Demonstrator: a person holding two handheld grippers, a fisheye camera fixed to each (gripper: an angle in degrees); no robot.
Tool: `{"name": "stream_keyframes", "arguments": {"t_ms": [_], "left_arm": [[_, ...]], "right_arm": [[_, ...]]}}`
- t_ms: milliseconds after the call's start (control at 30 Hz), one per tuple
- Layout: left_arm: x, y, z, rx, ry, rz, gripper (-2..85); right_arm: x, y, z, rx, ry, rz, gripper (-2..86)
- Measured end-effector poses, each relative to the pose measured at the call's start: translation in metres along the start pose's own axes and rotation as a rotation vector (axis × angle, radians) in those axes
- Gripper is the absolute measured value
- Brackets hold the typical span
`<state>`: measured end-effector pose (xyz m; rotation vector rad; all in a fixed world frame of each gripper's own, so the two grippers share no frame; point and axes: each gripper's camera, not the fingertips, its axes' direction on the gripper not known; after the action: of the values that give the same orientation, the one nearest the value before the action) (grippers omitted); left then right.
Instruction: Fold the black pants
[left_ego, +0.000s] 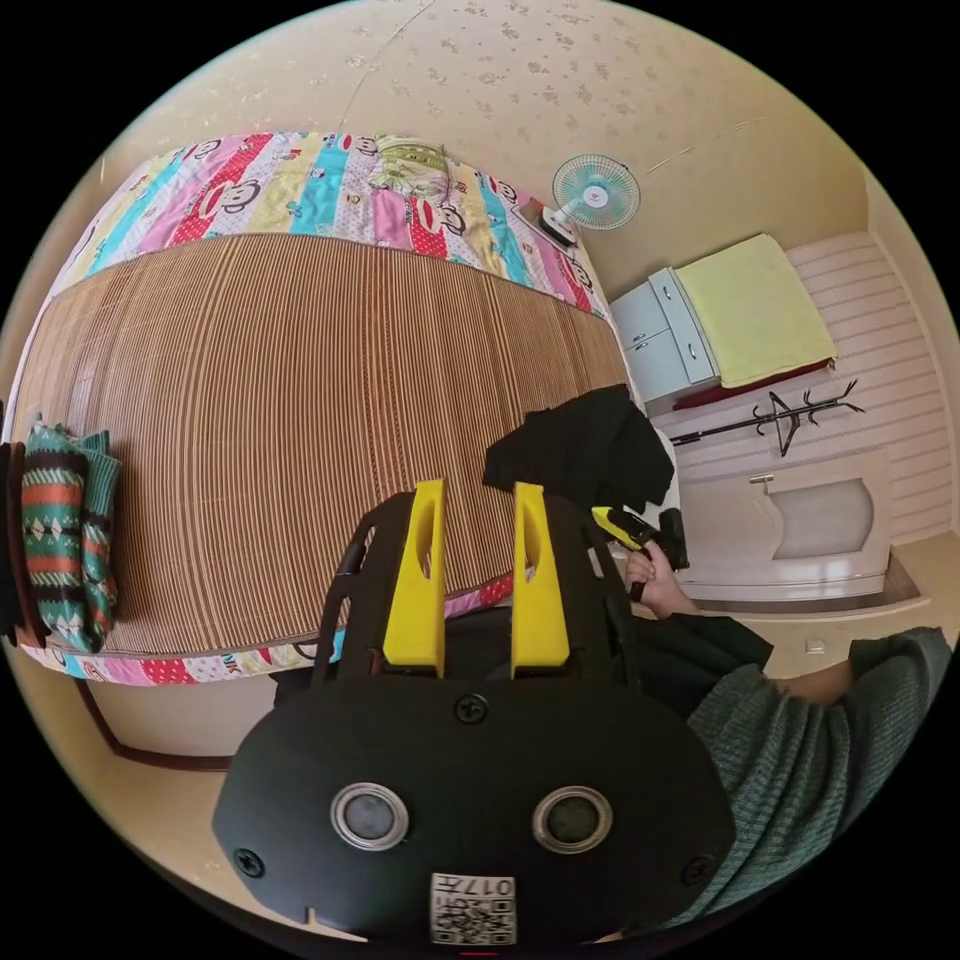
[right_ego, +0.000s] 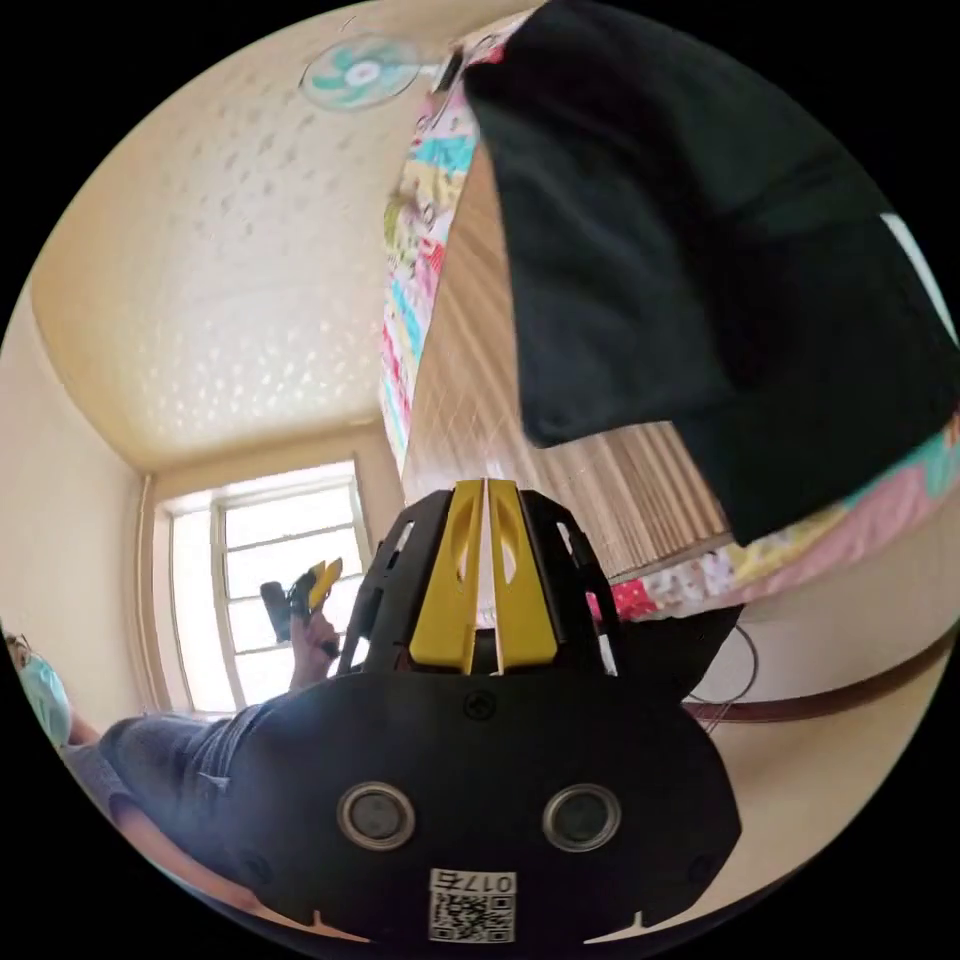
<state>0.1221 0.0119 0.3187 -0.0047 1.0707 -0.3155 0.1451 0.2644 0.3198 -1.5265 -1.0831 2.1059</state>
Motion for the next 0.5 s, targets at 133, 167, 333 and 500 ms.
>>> {"name": "stream_keyframes", "arguments": {"t_ms": [133, 167, 333, 500], "left_arm": [[-0.023, 0.005, 0.045, -0.030, 0.001, -0.026, 10.2], [-0.025, 0.005, 0.053, -0.037, 0.004, -0.028, 10.2], [-0.025, -0.002, 0.118, -0.086, -0.010, 0.022, 10.2], [-0.020, -0.006, 0.180, -0.121, -0.008, 0.059, 10.2]], "right_arm": [[0.075, -0.016, -0.096, 0.390, 0.082, 0.157, 5.8], [0.090, -0.026, -0.116, 0.468, 0.099, 0.190, 7.1], [0.128, -0.073, -0.150, 0.604, 0.230, 0.289, 10.5], [0.189, -0.092, -0.136, 0.643, 0.086, 0.348, 9.4]]}}
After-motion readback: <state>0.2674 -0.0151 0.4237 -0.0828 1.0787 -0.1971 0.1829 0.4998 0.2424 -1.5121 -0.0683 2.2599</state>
